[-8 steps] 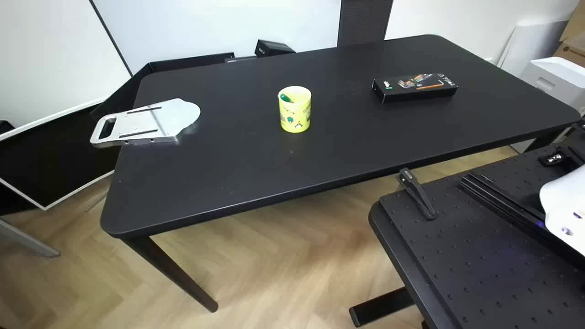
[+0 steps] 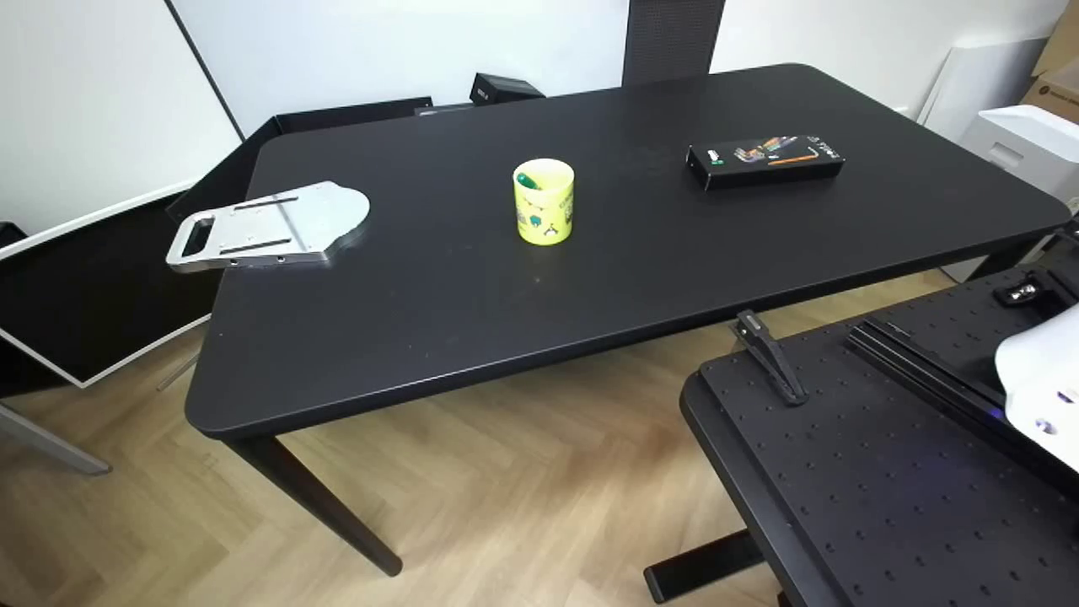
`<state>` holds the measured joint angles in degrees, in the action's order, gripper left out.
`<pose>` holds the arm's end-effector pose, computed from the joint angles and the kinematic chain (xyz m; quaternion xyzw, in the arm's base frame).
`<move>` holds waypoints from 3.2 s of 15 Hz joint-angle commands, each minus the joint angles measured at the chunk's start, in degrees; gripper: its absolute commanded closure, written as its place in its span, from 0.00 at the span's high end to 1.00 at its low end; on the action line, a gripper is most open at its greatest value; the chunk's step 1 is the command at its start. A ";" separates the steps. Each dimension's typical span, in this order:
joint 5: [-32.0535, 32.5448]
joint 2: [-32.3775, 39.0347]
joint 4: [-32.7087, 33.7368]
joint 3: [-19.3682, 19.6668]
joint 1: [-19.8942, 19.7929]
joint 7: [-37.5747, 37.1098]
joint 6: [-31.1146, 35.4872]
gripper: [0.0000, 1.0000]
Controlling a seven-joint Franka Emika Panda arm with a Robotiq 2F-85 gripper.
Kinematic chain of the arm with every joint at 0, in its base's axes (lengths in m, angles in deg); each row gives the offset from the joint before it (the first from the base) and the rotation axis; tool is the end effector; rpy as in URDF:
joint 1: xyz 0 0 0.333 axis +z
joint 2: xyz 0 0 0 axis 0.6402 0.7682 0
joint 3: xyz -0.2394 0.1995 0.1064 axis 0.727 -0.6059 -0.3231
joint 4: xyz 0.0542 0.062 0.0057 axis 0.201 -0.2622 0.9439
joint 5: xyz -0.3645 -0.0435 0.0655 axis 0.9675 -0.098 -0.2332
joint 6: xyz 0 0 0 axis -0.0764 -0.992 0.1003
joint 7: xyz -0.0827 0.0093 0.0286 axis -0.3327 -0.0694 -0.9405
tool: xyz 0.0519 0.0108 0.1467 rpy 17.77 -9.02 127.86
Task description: Take the marker out of the mug and put it on the table
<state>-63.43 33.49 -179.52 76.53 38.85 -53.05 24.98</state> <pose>0.3240 0.0342 0.4495 0.9945 0.0086 0.0147 0.1037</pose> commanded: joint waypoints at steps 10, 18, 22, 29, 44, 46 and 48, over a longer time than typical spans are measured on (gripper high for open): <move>6.00 12.64 7.33 -0.52 0.16 -0.96 12.19 1.00; 12.13 34.62 26.05 -7.68 5.50 -9.43 19.11 1.00; 13.26 42.08 34.60 -9.91 12.80 -10.63 17.80 1.00; 11.75 44.22 34.94 -9.34 19.92 -8.49 18.69 1.00; 19.45 55.04 38.37 -7.89 24.29 -8.41 17.60 1.00; 21.28 57.78 39.73 -7.00 26.28 -9.33 17.25 1.00; 23.97 60.44 41.59 -5.27 28.82 -12.93 16.14 1.00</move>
<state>-42.92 89.86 -142.53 68.77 64.11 -61.58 43.79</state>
